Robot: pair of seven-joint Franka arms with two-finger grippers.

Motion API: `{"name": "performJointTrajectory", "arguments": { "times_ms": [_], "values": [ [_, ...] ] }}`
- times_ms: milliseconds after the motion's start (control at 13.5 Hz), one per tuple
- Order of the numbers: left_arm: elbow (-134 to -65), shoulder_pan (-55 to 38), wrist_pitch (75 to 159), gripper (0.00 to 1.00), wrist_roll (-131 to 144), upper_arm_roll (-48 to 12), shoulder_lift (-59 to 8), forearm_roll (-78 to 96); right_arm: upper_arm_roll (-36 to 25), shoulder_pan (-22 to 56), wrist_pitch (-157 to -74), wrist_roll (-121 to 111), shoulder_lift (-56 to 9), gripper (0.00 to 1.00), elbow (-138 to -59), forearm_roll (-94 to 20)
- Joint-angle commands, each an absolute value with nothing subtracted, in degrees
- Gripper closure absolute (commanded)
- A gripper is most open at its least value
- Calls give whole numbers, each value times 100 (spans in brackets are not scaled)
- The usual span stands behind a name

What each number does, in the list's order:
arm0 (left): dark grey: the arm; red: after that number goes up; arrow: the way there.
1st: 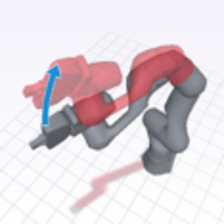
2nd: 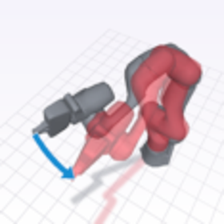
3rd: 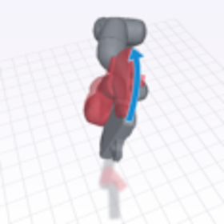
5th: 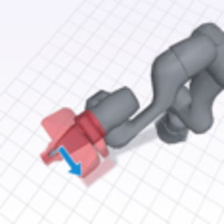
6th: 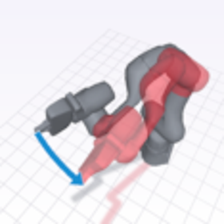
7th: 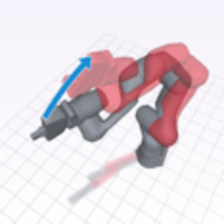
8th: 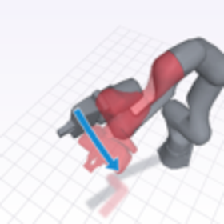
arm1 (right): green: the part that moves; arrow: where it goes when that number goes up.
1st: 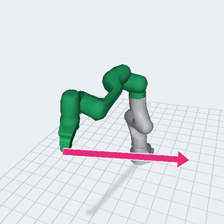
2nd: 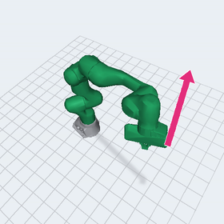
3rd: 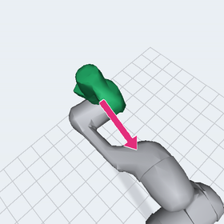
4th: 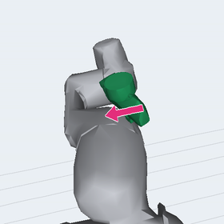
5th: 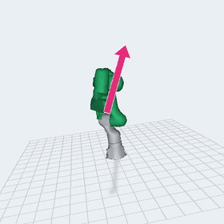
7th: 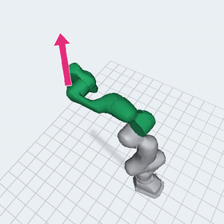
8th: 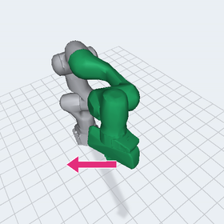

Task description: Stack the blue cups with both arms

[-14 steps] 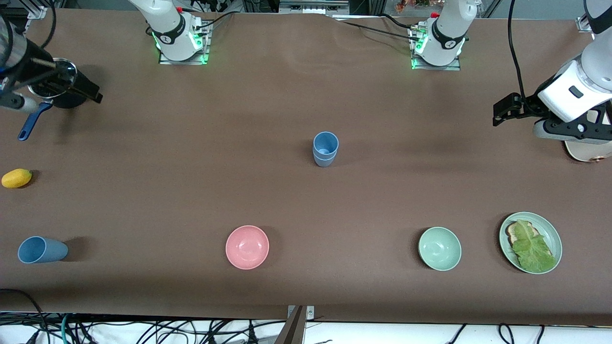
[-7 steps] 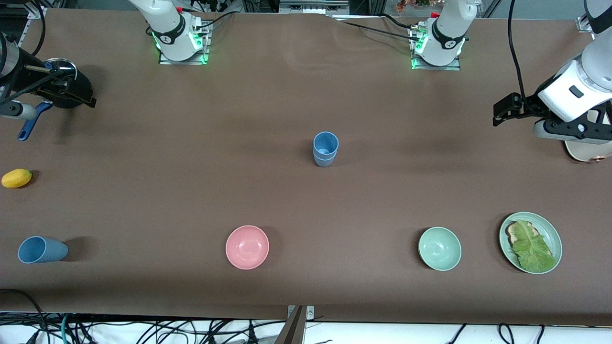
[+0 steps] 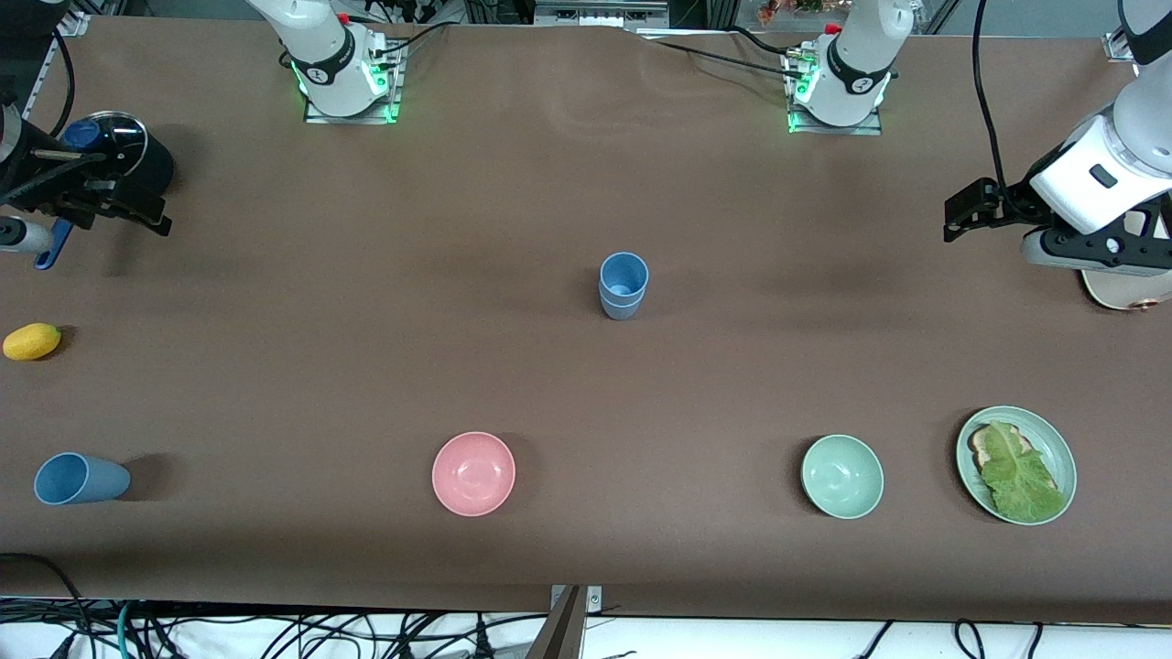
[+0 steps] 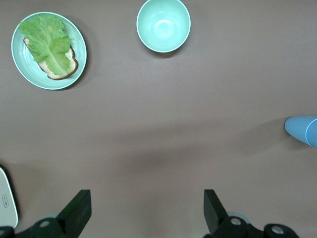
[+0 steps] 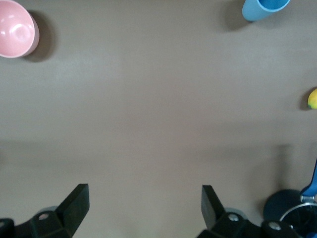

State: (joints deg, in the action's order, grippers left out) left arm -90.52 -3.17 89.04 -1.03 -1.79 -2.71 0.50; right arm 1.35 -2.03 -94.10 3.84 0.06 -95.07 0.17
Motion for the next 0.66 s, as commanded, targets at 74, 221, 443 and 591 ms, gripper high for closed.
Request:
{"name": "performJointTrajectory", "arguments": {
  "times_ms": [74, 221, 443, 591],
  "values": [
    [-8903, -316, 8886, 0, -79, -176, -343, 123, 114, -193, -9562, 281, -141, 0, -9352, 70],
    [-8903, -325, 8886, 0, -79, -184, -343, 123, 123, -167, -9598, 342, -202, 0, -9334, 53],
    [-8903, -325, 8886, 0, -79, -176, -343, 114, 123, -176, -9615, 387, -193, 0, -9316, -35],
    [-8903, -316, 8886, 0, -79, -176, -334, 114, 123, -176, -9624, 387, -219, 0, -9316, -53]
  ]
}}
